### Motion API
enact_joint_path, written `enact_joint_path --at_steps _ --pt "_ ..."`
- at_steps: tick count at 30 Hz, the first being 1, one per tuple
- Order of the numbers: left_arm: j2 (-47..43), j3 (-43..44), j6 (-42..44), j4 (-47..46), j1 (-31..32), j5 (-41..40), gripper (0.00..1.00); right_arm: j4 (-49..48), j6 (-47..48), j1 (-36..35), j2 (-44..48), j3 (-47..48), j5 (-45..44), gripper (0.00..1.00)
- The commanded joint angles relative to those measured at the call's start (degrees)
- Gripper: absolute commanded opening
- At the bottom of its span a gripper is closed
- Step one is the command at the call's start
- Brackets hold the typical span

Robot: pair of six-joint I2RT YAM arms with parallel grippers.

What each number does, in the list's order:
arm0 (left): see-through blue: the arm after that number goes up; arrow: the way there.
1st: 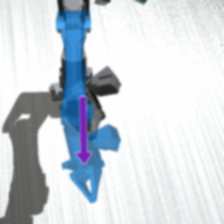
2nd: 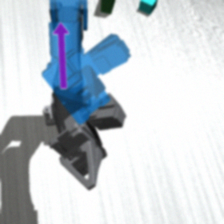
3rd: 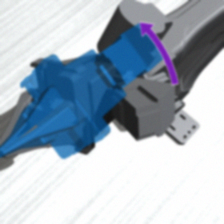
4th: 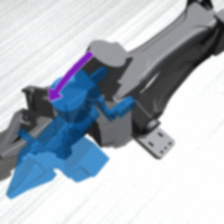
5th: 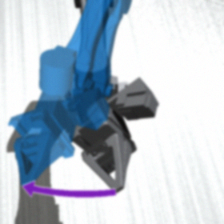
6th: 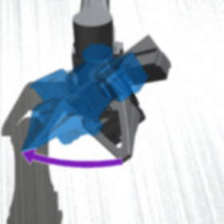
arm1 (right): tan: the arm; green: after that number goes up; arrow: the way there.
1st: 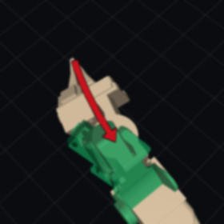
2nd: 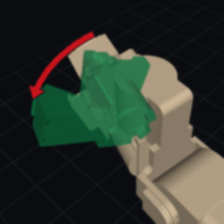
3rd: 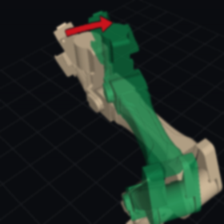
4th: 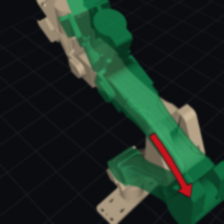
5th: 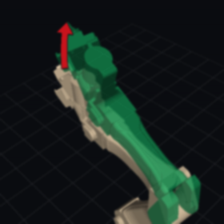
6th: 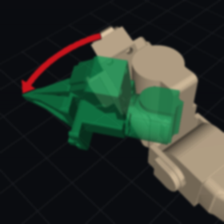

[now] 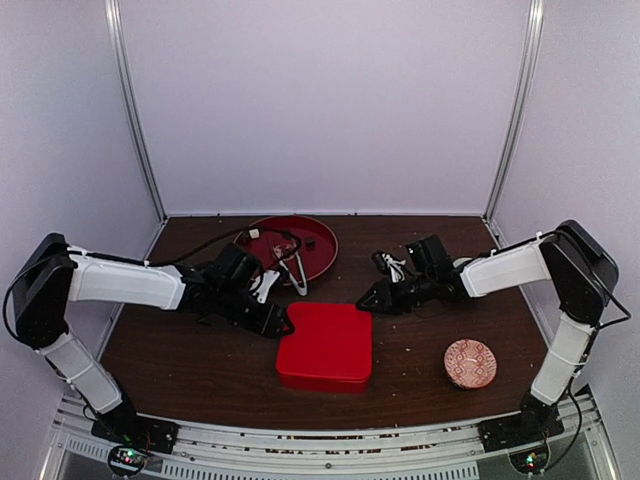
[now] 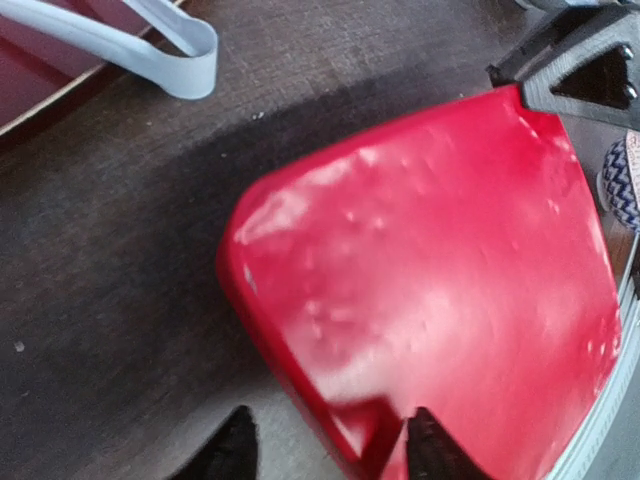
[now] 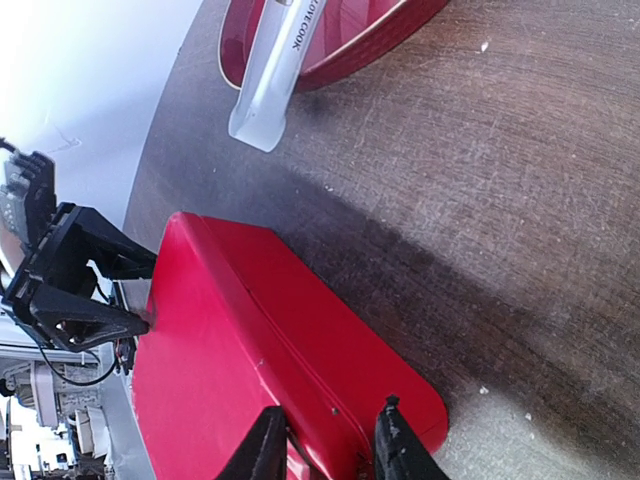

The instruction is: Pack the chocolate

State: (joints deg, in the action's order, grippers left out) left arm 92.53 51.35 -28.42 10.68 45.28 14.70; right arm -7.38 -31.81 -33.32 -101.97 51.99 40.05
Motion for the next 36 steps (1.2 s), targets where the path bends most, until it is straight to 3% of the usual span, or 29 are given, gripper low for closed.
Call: enact_joint_path --at_steps 1,4,6,17,24,36 --pt "-9.6 -3.4 4.6 2.2 0.1 -1.9 0.59 0.7 -1.0 0.3 -3.7 -1.8 -2.9 0.28" --pt "-16.3 -5.0 7.9 6.0 3.4 -6.3 0.68 -0.2 -1.5 0.3 -4.7 -1.9 -2.6 0.26" --pt "-18.5 -6.7 7.6 7.0 5.6 -6.9 0.69 -0.9 -1.9 0.3 -5.3 -2.3 -2.2 0.24" --pt "-22.5 -15.8 1.3 1.9 10.6 -4.1 0.54 -7.0 -6.0 -1.1 -4.9 -8.5 -0.5 0.18" --pt "-21.9 -7.8 2.5 5.6 10.3 -8.3 0.51 -12.8 -12.2 -4.0 -1.4 -15.0 -0.5 0.14" --pt "-8.0 8.0 8.3 11.8 9.0 -9.1 0.43 -31.3 -29.0 -10.3 1.7 -26.1 -1.5 0.09"
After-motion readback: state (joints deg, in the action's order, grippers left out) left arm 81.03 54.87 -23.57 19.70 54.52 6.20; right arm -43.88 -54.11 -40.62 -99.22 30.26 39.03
